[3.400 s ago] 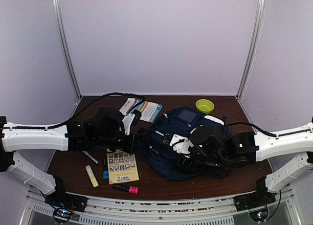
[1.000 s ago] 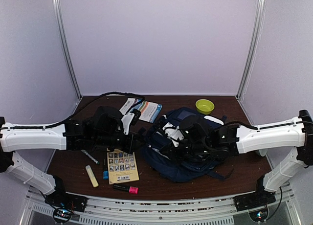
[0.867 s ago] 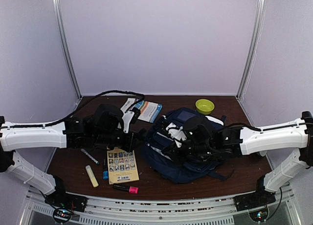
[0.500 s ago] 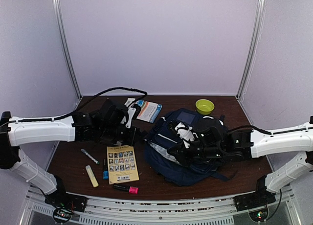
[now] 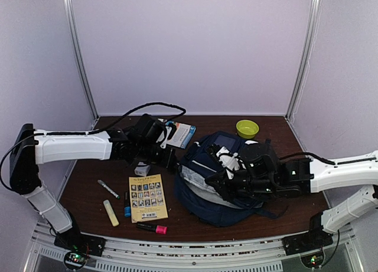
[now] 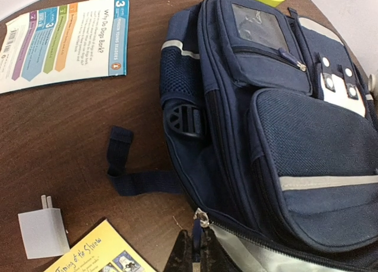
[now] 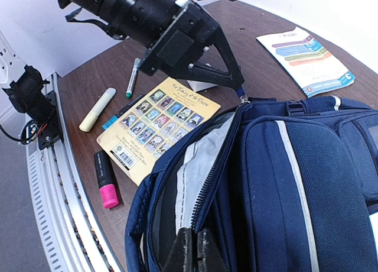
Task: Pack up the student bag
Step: Unzip the largest pocket of the student bag, then pick up the largest pocket of the bag from the student bag.
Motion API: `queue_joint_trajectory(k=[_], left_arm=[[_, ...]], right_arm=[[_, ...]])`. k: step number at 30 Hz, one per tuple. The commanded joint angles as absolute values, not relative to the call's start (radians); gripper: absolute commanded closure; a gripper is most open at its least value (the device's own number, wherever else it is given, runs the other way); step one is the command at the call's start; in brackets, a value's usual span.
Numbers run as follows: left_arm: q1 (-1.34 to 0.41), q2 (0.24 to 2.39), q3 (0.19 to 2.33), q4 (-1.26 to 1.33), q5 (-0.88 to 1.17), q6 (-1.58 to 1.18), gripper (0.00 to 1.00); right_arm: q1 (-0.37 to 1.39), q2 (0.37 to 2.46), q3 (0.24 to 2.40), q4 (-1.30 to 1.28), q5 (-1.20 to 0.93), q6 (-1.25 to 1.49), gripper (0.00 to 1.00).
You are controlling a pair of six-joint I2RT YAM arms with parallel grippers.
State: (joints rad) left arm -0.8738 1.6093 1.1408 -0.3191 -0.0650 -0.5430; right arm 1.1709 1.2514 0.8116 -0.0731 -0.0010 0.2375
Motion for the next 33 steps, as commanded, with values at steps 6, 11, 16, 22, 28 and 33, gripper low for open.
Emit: queue_joint_trajectory(k=[6,11,16,22,28,33], left_arm=[[-0.847,1.657,1.181,-0.304,-0.094,-0.516,1.00],[-0.822,1.697,1.171,-0.263,-0.069,-0.525,1.00],[-0.812,1.779,1.222,-0.229,-0.051,-0.529,1.00],[-0.804,1.788,1.248,-0.241,-0.048,-0.515,1.00],[-0.804,1.587,1.125,-0.239,-0.040,-0.388,0.58],[-0.811,1.419,1.050,-0.268,0.033,-0.220,0.42]], right_arm=[[1.192,1.120,0.862,-0.052,0.135,0.191,1.00],[1.206,1.104,0.896,-0.080,0.133,0.155,1.00],[1.212,1.107,0.917,-0.108,0.151,0.135,1.00],[1.214,1.112,0.940,-0.142,0.247,0.125,1.00],[1.214,1.120,0.937,-0.157,0.275,0.086,1.00],[1.214,1.114,0.934,-0.181,0.298,0.015,1.00]])
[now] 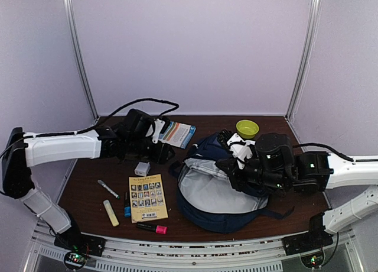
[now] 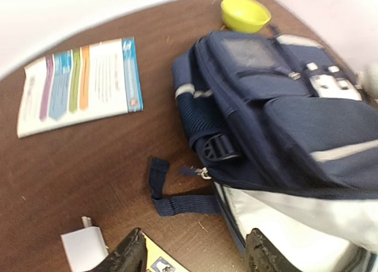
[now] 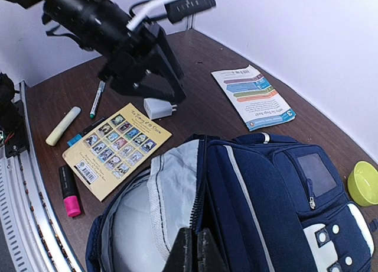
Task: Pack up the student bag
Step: Pick up the largest pocket of the bag from the student bag.
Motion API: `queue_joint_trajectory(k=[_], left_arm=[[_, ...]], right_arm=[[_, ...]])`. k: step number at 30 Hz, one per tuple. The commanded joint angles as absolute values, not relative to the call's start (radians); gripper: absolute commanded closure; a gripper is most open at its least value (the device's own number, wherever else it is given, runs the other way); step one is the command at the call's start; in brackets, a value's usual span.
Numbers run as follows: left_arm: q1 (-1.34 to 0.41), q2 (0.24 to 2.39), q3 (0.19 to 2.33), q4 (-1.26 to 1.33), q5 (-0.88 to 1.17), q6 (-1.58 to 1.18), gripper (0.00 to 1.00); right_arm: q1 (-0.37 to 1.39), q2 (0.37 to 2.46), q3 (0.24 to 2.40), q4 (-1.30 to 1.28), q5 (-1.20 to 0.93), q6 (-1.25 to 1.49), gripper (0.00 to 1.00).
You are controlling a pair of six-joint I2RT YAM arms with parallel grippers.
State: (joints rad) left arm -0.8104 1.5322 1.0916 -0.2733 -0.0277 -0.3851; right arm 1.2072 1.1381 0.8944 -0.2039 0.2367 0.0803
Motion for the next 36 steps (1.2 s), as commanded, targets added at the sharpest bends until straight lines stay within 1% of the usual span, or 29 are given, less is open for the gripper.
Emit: queue_joint_trajectory(k=[1,7,12,14,17,22,28,30,33,34,35,36], left_arm=[[-0.816,1.387,1.025,-0.234,0.061,-0.199,0.41],[-0.828,1.249,0.856,0.056,0.367,-0.064,0.37],[-0.848,1.293,0.881,0.125,0.529,-0.006,0.35],[-0.904,1.311,0.892,0.123,0.516,0.074,0.33],[-0.962,1.357,0.945,0.046,0.454,0.205,0.34],[-0.981,1.458,1.038,-0.003,0.464,0.248,0.38],[-0.991,1.523,1.063,0.056,0.457,0.262,0.40],[-0.992,1.544,1.066,0.072,0.461,0.270,0.42],[-0.994,1.568,1.069,0.097,0.508,0.288,0.47],[-0.993,1.576,1.072,0.104,0.521,0.289,0.50],[-0.994,1.591,1.080,0.106,0.531,0.288,0.56],[-0.994,1.604,1.092,0.097,0.540,0.289,0.63]], right_arm=[[1.215,1.109,0.932,-0.181,0.303,-0.004,1.00],[1.213,1.082,0.921,-0.191,0.304,-0.120,1.00],[1.214,1.058,0.914,-0.222,0.213,-0.189,1.00],[1.213,1.047,0.914,-0.232,0.182,-0.203,1.00],[1.214,1.027,0.911,-0.243,0.145,-0.222,1.00],[1.214,1.000,0.904,-0.249,0.064,-0.234,1.00],[1.215,0.973,0.874,-0.245,-0.067,-0.255,1.00],[1.214,0.963,0.863,-0.237,-0.097,-0.264,1.00],[1.215,0.955,0.856,-0.238,-0.119,-0.278,1.00],[1.214,0.953,0.855,-0.240,-0.116,-0.280,1.00],[1.214,0.952,0.857,-0.243,-0.113,-0.283,1.00],[1.214,0.951,0.858,-0.243,-0.103,-0.285,1.00]])
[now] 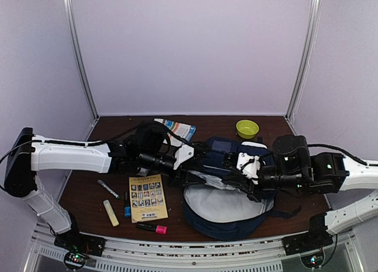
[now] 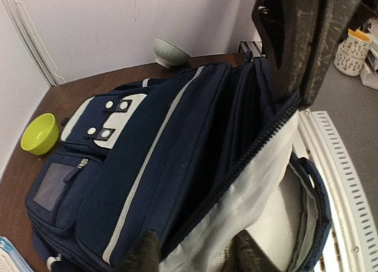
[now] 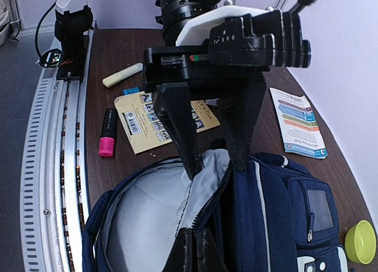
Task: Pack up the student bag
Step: Pick up the largest pocket of the bag from the student bag, then pass from the left arm to the right
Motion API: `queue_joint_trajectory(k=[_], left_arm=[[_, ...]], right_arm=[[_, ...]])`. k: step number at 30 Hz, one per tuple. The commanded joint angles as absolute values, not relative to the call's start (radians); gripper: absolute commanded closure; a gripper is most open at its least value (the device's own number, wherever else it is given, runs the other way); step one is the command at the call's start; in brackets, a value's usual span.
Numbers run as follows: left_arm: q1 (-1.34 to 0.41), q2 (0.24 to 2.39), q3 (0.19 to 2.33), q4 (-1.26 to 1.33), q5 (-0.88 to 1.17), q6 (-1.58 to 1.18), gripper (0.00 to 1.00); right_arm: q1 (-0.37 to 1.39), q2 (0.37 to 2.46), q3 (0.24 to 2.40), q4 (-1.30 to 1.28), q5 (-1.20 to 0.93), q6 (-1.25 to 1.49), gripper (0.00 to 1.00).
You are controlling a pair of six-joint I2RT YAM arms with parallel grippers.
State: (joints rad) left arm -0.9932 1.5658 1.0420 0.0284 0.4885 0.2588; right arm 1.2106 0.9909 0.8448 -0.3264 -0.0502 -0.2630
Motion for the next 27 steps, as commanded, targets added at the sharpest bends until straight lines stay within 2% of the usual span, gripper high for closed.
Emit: queue_joint_trajectory(k=[1,4,6,7,8,9,10,11,16,21,25,27], left_arm=[[-0.994,1.614,1.103,0.091,0.547,0.291,0.72],[-1.002,1.630,1.123,0.078,0.541,0.297,0.94],[-1.008,1.623,1.121,0.079,0.517,0.297,1.00],[-1.009,1.618,1.117,0.083,0.496,0.284,1.00],[-1.009,1.610,1.113,0.085,0.484,0.275,1.00],[-1.009,1.603,1.110,0.087,0.477,0.271,1.00],[-1.010,1.593,1.103,0.090,0.471,0.265,1.00],[-1.009,1.584,1.101,0.095,0.464,0.257,1.00],[-1.009,1.529,1.073,0.136,0.429,0.221,1.00],[-1.008,1.486,1.046,0.172,0.396,0.198,1.00],[-1.008,1.481,1.041,0.178,0.389,0.179,1.00],[-1.008,1.476,1.039,0.179,0.384,0.170,1.00]], right_arm=[[1.215,0.951,0.859,-0.245,-0.093,-0.286,1.00],[1.214,0.948,0.862,-0.251,-0.071,-0.280,1.00],[1.215,0.943,0.862,-0.254,-0.028,-0.253,0.96],[1.214,0.940,0.863,-0.261,0.006,-0.226,0.78],[1.215,0.936,0.864,-0.272,0.046,-0.195,0.52],[1.214,0.933,0.867,-0.293,0.074,-0.170,0.33],[1.214,0.927,0.866,-0.317,0.091,-0.158,0.24],[1.214,0.921,0.864,-0.339,0.103,-0.154,0.19],[1.215,0.871,0.811,-0.401,0.144,-0.157,0.13],[1.214,0.850,0.742,-0.388,0.147,-0.117,0.13],[1.214,0.896,0.717,-0.325,0.109,-0.069,0.19],[1.213,0.931,0.719,-0.305,0.107,-0.055,0.32]])
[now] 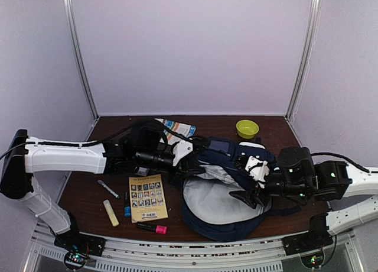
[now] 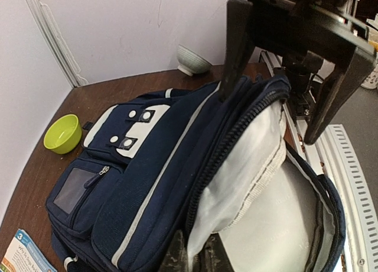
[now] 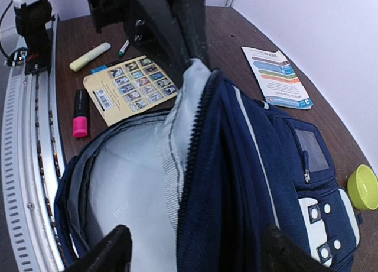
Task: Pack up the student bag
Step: Pass from the left arm to the right
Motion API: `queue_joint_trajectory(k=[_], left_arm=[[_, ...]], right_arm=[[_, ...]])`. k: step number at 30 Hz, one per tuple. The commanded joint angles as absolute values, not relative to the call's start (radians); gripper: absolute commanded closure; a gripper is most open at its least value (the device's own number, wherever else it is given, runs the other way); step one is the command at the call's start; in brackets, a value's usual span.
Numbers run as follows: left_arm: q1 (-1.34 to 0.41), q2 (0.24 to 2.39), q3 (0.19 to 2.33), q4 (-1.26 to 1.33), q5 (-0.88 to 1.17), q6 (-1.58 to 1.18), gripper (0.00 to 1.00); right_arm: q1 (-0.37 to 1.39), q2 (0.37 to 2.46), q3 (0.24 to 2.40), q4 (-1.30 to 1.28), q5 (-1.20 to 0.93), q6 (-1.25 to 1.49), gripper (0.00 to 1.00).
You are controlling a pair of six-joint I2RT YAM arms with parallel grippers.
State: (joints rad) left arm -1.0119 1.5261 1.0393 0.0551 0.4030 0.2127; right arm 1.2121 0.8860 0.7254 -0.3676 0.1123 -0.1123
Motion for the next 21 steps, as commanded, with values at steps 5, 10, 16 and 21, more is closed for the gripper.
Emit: queue_joint_trajectory(k=[5,10,16,21], left_arm=[[-1.008,1.445,1.010,0.179,0.348,0.152,1.00],[-1.008,1.396,0.990,0.090,0.264,0.073,0.96],[-1.008,1.269,0.929,-0.057,0.038,-0.080,0.36],[-0.978,1.210,0.944,-0.303,-0.270,-0.257,0.30]], right_arm=[[1.213,0.993,0.738,-0.249,0.114,-0.052,0.92],[1.213,1.006,0.702,-0.083,0.156,-0.083,1.00],[1.209,1.076,0.649,0.153,0.240,-0.107,1.00],[1.192,1.142,0.643,0.215,0.331,-0.081,1.00]])
